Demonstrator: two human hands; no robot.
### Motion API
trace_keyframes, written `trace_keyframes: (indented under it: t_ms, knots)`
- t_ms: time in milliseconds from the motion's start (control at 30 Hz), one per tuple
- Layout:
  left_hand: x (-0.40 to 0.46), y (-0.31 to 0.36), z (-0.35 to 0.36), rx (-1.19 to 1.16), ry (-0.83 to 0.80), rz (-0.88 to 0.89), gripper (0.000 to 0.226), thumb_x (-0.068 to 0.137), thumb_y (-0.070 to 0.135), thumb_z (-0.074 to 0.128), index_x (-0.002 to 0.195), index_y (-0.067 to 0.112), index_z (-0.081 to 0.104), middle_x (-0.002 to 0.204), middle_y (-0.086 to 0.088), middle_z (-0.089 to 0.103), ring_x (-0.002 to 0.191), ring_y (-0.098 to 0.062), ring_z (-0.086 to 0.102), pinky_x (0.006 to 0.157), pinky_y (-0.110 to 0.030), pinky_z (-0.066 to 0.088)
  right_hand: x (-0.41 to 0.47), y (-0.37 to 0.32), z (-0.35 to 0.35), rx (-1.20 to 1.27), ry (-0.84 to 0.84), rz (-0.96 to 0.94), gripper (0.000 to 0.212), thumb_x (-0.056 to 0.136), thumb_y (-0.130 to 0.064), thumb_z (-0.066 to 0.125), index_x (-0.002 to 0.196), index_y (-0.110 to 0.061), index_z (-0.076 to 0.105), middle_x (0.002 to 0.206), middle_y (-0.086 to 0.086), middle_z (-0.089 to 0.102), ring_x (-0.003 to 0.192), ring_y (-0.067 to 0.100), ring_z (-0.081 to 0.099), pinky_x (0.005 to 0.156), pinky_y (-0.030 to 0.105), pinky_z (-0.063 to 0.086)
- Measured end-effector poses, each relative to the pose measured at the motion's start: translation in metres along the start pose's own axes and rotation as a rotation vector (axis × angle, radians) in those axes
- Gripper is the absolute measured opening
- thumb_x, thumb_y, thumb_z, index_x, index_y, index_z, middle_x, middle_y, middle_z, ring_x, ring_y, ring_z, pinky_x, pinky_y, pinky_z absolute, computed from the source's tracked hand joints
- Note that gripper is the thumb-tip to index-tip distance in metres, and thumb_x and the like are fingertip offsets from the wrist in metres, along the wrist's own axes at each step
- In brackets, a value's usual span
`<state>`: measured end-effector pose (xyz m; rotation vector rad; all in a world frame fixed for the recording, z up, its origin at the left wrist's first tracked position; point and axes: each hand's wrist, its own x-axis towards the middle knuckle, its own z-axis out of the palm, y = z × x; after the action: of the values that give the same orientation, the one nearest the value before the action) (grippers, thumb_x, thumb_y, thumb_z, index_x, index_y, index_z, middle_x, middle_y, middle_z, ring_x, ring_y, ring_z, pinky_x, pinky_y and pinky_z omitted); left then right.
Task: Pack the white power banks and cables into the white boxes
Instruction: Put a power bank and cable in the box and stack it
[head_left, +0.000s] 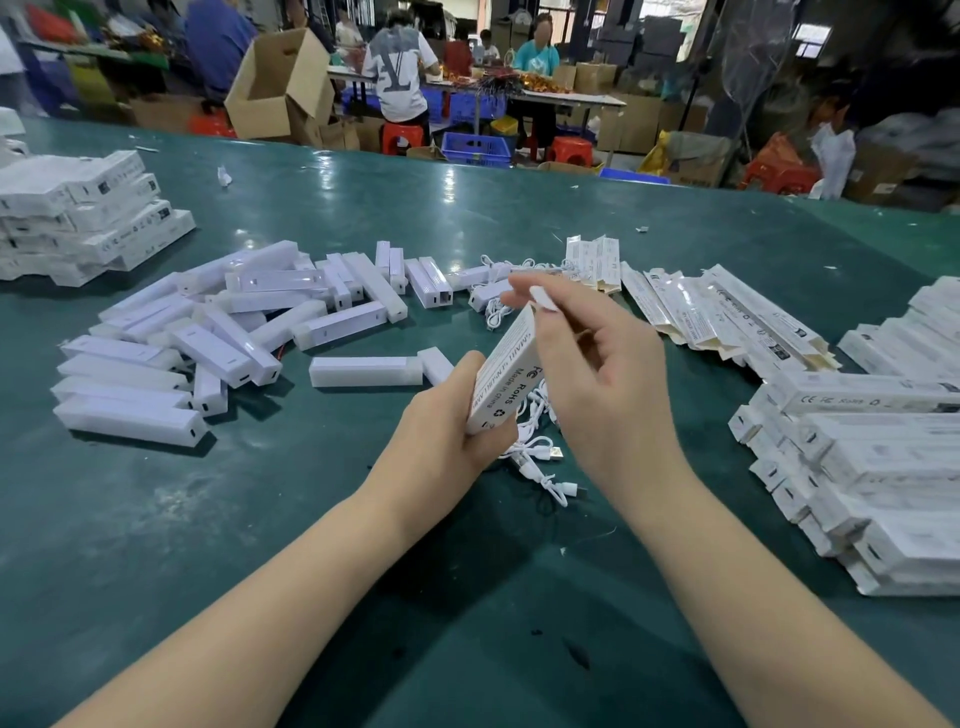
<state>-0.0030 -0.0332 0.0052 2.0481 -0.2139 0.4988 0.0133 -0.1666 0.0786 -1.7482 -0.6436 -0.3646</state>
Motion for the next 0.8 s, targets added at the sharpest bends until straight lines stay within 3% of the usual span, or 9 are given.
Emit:
trace_keyframes:
  t_ms: [100, 233, 367, 500, 667, 800]
  knots:
    - [0.000, 0.002, -0.001, -0.007, -0.009, 0.027, 0.019, 0.087, 0.024, 0.059, 0.096, 0.013, 0.046, 0.081, 0.007, 0.058, 0.076, -0.023, 0.051, 0.067, -0.032, 0.047, 0.000, -0.002, 0.001, 0.121, -0.005, 0.049, 0.032, 0.093, -0.030, 0.048, 0.106, -0.015, 0.074, 0.096, -0.007, 0.073, 0.092, 0.000, 0.063, 0.077, 0.012, 0.044]
    - [0.001, 0.001, 0.001, 0.010, -0.012, -0.013, 0.018, 0.084, 0.029, 0.057, 0.091, 0.019, 0.044, 0.079, 0.016, 0.057, 0.071, -0.014, 0.051, 0.062, -0.025, 0.044, 0.003, -0.001, 0.000, 0.239, 0.008, 0.087, 0.023, 0.100, -0.010, 0.050, 0.098, -0.011, 0.074, 0.086, -0.003, 0.073, 0.080, -0.003, 0.063, 0.070, 0.011, 0.045]
    - [0.001, -0.002, -0.001, 0.037, -0.025, -0.045, 0.019, 0.086, 0.027, 0.060, 0.088, 0.028, 0.041, 0.080, 0.024, 0.057, 0.071, -0.008, 0.052, 0.059, -0.022, 0.043, 0.003, 0.002, -0.002, 0.187, -0.039, 0.042, 0.027, 0.099, -0.014, 0.045, 0.098, -0.012, 0.072, 0.087, -0.006, 0.072, 0.075, -0.004, 0.060, 0.064, 0.010, 0.042]
    - [0.003, -0.003, -0.001, 0.063, -0.028, -0.071, 0.020, 0.081, 0.035, 0.058, 0.086, 0.031, 0.039, 0.079, 0.029, 0.055, 0.071, -0.004, 0.051, 0.059, -0.022, 0.041, 0.007, 0.001, -0.006, 0.148, -0.050, 0.017, 0.032, 0.097, -0.020, 0.039, 0.097, -0.021, 0.071, 0.089, -0.001, 0.074, 0.075, 0.008, 0.061, 0.062, 0.020, 0.043]
    - [0.005, -0.003, 0.000, 0.116, -0.021, -0.064, 0.027, 0.085, 0.029, 0.062, 0.082, 0.035, 0.036, 0.076, 0.029, 0.054, 0.065, -0.002, 0.047, 0.056, -0.015, 0.039, 0.010, 0.000, -0.014, 0.047, -0.097, 0.013, 0.027, 0.094, -0.024, 0.047, 0.097, -0.018, 0.073, 0.083, -0.004, 0.073, 0.074, 0.006, 0.065, 0.063, 0.019, 0.047]
    - [0.005, -0.003, 0.001, 0.119, -0.024, -0.063, 0.023, 0.080, 0.035, 0.057, 0.081, 0.031, 0.035, 0.072, 0.025, 0.052, 0.061, -0.005, 0.043, 0.051, -0.017, 0.036, 0.012, -0.001, -0.017, 0.028, -0.130, 0.034, 0.028, 0.091, -0.024, 0.047, 0.099, -0.019, 0.074, 0.082, -0.005, 0.074, 0.075, 0.007, 0.065, 0.065, 0.019, 0.048]
